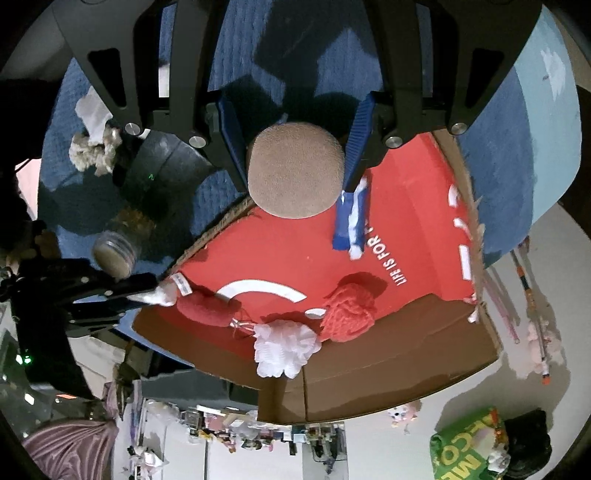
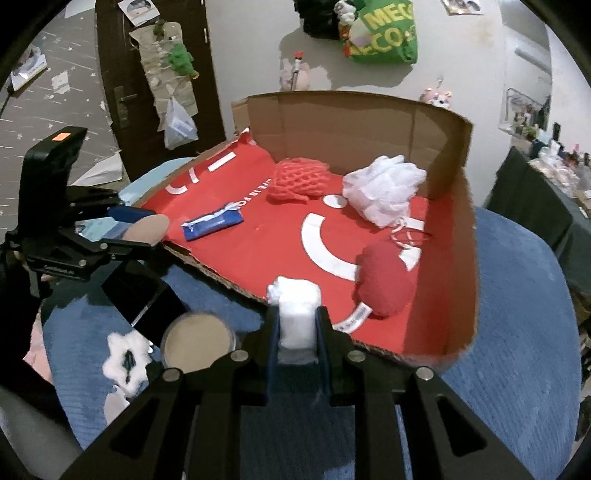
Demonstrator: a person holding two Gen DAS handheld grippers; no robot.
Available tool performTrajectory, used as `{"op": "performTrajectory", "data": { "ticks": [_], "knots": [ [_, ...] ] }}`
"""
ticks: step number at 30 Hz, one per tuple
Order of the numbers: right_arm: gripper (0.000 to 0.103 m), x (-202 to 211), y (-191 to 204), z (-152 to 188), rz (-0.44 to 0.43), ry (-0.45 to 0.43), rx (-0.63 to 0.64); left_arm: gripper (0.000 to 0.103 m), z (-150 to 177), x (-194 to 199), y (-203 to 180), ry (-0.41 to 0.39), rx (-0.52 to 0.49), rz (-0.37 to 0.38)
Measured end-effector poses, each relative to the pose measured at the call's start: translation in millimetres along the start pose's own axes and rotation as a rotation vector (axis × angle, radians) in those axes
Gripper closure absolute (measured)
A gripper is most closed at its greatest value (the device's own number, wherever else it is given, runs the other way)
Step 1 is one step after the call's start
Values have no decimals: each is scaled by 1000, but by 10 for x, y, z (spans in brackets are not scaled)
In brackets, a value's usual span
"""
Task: Organize soft objects
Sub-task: 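Carry the tan sponge puff and white cloth over the red box with both tools, then open both tools to release the sponge puff and cloth in the box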
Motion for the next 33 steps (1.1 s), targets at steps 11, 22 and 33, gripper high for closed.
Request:
{"op": "performTrajectory", "data": {
  "ticks": [11, 22, 33],
  "knots": [
    [83, -237, -45, -268, -29, 38, 10, 55, -318, -285, -86, 22, -58, 70],
    [83, -685, -178, -328, 12, 163, 40, 54, -476, -704, -160, 110, -62, 124],
    [80, -856, -204, -288, 40, 211, 73, 53, -432, -890, -114, 155, -47, 106]
  ]
}}
Point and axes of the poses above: each gripper's, at about its wrist camera, not at the fingertips, and x roughly against the way its jaws point, y to its left, z to its underside, the point moved 10 cm from there along -x, roughly the way its jaws point, and after that the axes turned 6 degrees about -x, right-handed, at the moved point
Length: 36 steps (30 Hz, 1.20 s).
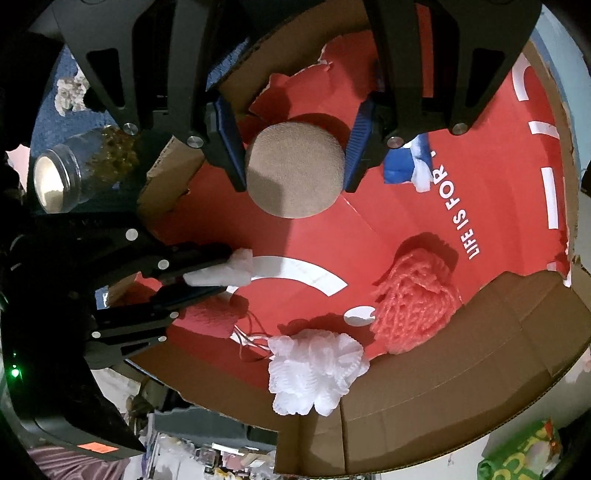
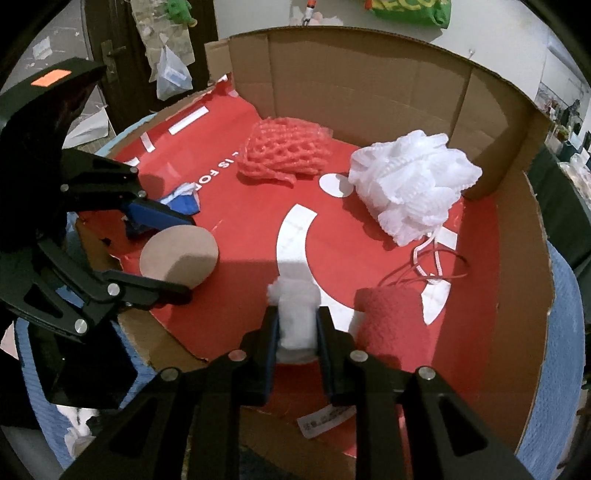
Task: Organize soft objects
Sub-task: 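Open both tools to release the sponge puff and cloth in the box, then withdraw both tools back toward the remaining items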
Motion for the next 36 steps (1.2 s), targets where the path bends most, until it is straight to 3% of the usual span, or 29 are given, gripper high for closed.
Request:
{"op": "performTrajectory", "data": {
  "ticks": [7, 11, 16, 19, 21, 25, 28, 30, 36],
  "knots": [
    [68, -26, 34, -3, -5, 3, 9, 47, 1, -26, 29, -6, 14, -11],
    [67, 10, 40, 1, 7, -7, 16, 37, -22, -16, 43, -24, 32, -4],
    [63, 127, 24, -49, 15, -39, 7, 37, -64, 97, 63, -50, 45, -32],
    [58, 223, 5, -102, 17, -66, -9, 36, -93, 236, 87, -87, 72, -46],
    [51, 303, -8, -139, 18, -89, -21, 28, -125, 334, 98, -122, 100, -50],
    [43, 514, 3, -165, 27, -143, -39, 27, -162, 588, 89, -193, 135, -74],
    [35, 732, 11, -168, 38, -194, -59, 23, -184, 809, 32, -250, 146, -105],
    [30, 893, 23, -189, 41, -235, -78, 11, -211, 977, -19, -296, 151, -139],
    [14, 1417, 124, -165, 62, -358, -116, 7, -165, 1517, -196, -432, 166, -223]
  ]
}}
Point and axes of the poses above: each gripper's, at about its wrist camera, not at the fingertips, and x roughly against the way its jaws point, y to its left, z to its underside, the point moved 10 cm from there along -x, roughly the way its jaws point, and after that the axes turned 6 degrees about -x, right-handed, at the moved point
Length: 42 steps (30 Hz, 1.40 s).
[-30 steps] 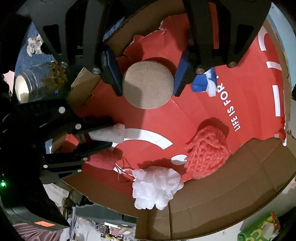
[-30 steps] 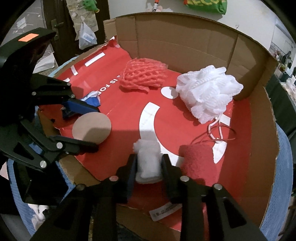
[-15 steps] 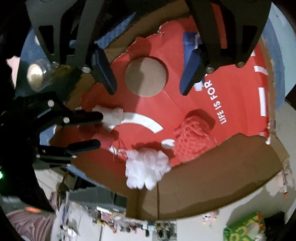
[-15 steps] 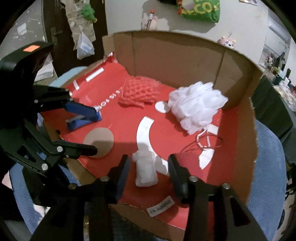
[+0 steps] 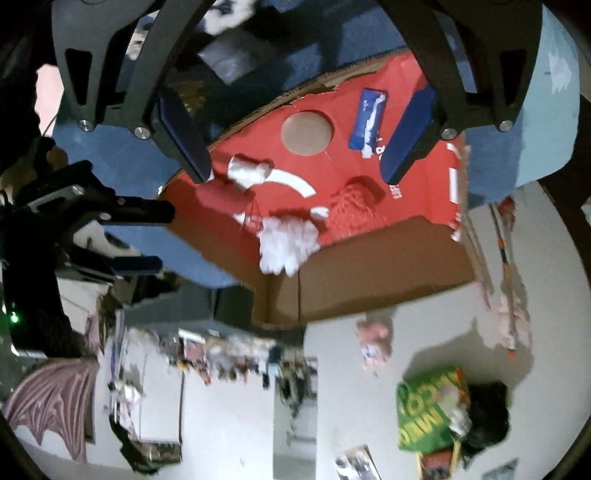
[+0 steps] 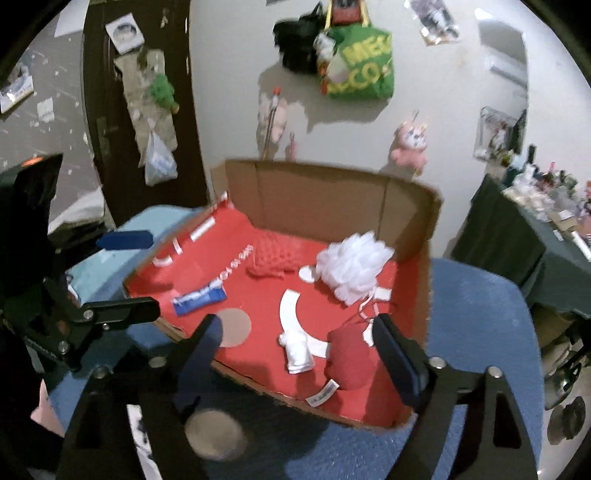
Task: Organize soft objects
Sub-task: 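Withdraw both tools back toward the remaining items, then move the left tool toward the white fluffy star scrunchie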
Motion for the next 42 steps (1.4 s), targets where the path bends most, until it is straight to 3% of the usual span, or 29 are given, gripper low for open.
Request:
{"op": "performTrajectory", "data": {
  "ticks": [7, 14, 17, 27, 42],
  "knots": [
    [2, 643, 238, 3, 63, -155, 23, 4, -28, 586, -119, -132, 54, -68],
    [0, 1139, 432, 212, 121, -273, 0, 0, 115, 1010, -309, -217, 91, -126],
    [0, 1293, 524, 355, 130, -304, -7, 0, 207, 1091, -383, -219, 110, -129],
    [0, 1411, 612, 814, 175, -351, -39, 0, 582, 1218, -571, -271, 134, -183],
    [0, 1325, 541, 1404, 227, -394, -94, 0, 1144, 990, -707, -230, 161, -219]
  ]
}}
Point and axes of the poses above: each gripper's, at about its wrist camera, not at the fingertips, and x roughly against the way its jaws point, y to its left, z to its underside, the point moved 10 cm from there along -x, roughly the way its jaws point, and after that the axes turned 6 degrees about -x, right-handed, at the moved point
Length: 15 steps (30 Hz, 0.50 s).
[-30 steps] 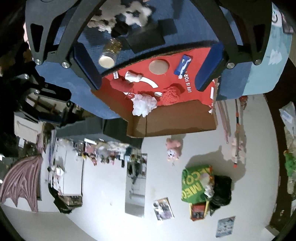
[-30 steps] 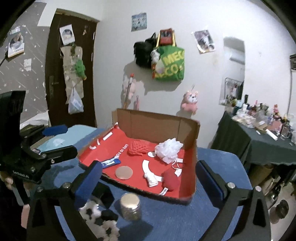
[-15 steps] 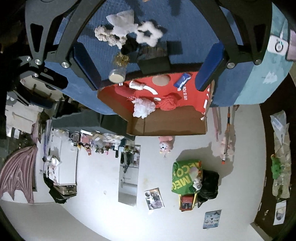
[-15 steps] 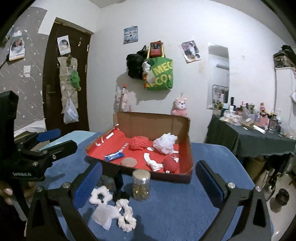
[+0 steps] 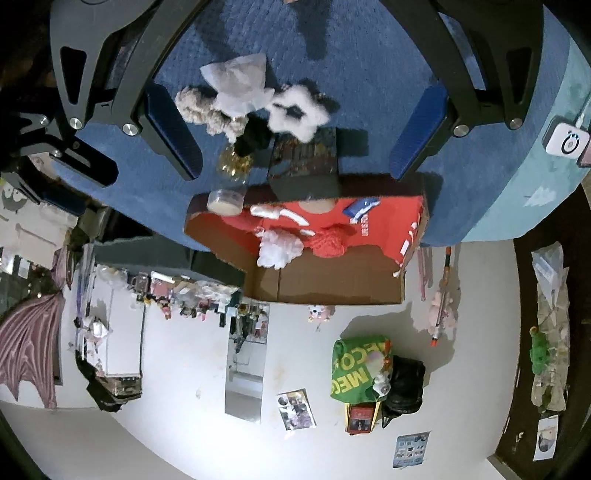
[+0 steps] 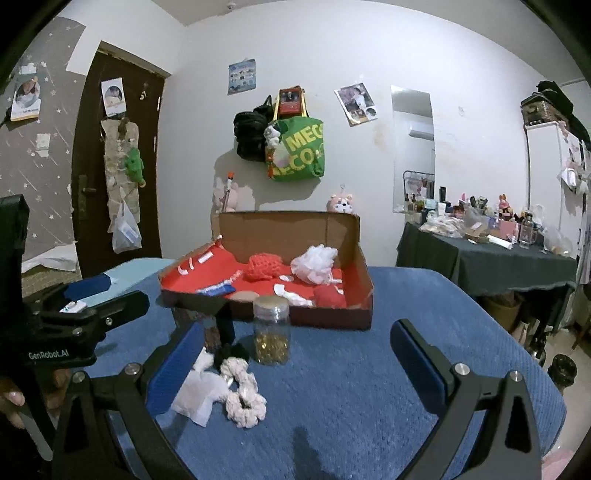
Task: Organize soft objects
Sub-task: 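Move the left tool toward the white fluffy star scrunchie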
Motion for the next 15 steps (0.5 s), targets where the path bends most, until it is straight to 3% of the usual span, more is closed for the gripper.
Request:
{"op": "performTrajectory", "data": {
  "ticks": [15],
  "knots": [
    [0, -248, -44, 617, -7, 121, -43, 0, 607, -191, -45, 104, -7, -37]
  ]
}}
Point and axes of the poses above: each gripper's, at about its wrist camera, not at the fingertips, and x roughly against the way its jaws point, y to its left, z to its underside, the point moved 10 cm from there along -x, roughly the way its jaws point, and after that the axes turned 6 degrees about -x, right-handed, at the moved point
